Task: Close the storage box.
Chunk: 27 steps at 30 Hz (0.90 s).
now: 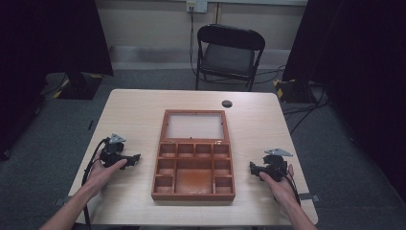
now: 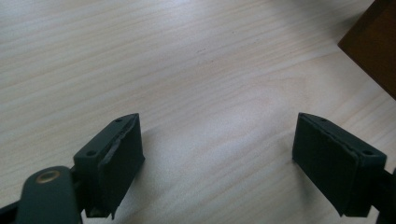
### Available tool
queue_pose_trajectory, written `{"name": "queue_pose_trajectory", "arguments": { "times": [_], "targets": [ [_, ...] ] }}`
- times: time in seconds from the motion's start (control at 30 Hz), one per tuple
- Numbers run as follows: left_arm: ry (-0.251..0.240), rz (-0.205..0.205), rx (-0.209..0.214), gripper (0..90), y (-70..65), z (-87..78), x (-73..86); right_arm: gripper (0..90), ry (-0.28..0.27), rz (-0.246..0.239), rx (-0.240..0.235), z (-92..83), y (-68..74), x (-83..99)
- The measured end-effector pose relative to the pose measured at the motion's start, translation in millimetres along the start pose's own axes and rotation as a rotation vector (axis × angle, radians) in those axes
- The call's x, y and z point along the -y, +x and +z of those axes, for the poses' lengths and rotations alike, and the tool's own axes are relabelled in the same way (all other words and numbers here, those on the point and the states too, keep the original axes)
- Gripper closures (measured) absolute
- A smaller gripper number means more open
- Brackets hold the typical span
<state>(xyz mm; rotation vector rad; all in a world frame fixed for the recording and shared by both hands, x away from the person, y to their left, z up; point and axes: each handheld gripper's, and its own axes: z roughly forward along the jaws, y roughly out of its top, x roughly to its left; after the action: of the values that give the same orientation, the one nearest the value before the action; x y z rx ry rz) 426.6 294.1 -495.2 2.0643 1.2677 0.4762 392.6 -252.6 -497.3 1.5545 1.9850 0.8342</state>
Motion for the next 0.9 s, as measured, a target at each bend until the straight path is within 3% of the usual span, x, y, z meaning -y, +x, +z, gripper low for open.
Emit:
{"name": "queue_pose_trajectory", "arguments": {
  "times": [0.13, 0.23, 0.37, 0.6, 0.63, 0.67, 0.77, 0.8, 0.9],
  "targets": [
    [0.001, -0.021, 0.023, 17.4, 2.7, -3.9, -1.6, 14.4, 0.003, -0.003, -0.024, -1.0, 1.9, -1.2],
    [-0.018, -0.065, 0.047, 18.8, 4.4, -9.4, -4.5, 14.2, -0.012, -0.024, -0.02, -3.3, 3.9, -2.6],
    [-0.048, -0.053, 0.029, 19.9, 3.2, -15.8, -6.8, 16.5, 0.011, -0.041, -0.058, -5.3, 6.2, -4.3],
    [-0.089, -0.08, 0.04, 22.8, -3.3, -23.0, -12.8, 17.6, -0.029, -0.014, -0.085, -19.9, 8.4, -15.7],
    [-0.089, -0.08, 0.04, 23.1, -3.3, -23.0, -12.8, 17.6, -0.029, -0.014, -0.085, -19.9, 8.4, -15.7],
    [-0.065, -0.05, 0.049, 23.1, -5.0, -24.0, -18.0, 17.6, -0.037, -0.033, -0.085, -24.0, 10.3, -20.5],
    [-0.089, -0.033, 0.038, 24.0, -10.3, -26.9, -26.0, 14.9, -0.025, -0.008, -0.079, -29.1, 13.7, -28.6],
    [-0.106, -0.027, 0.034, 24.9, -13.0, -27.4, -27.3, 15.0, -0.028, -0.003, -0.101, -30.7, 14.9, -31.4],
    [-0.089, -0.013, 0.06, 25.5, -22.0, -27.5, -30.4, 15.1, -0.058, -0.027, -0.111, -34.3, 18.5, -39.2]
  ]
}}
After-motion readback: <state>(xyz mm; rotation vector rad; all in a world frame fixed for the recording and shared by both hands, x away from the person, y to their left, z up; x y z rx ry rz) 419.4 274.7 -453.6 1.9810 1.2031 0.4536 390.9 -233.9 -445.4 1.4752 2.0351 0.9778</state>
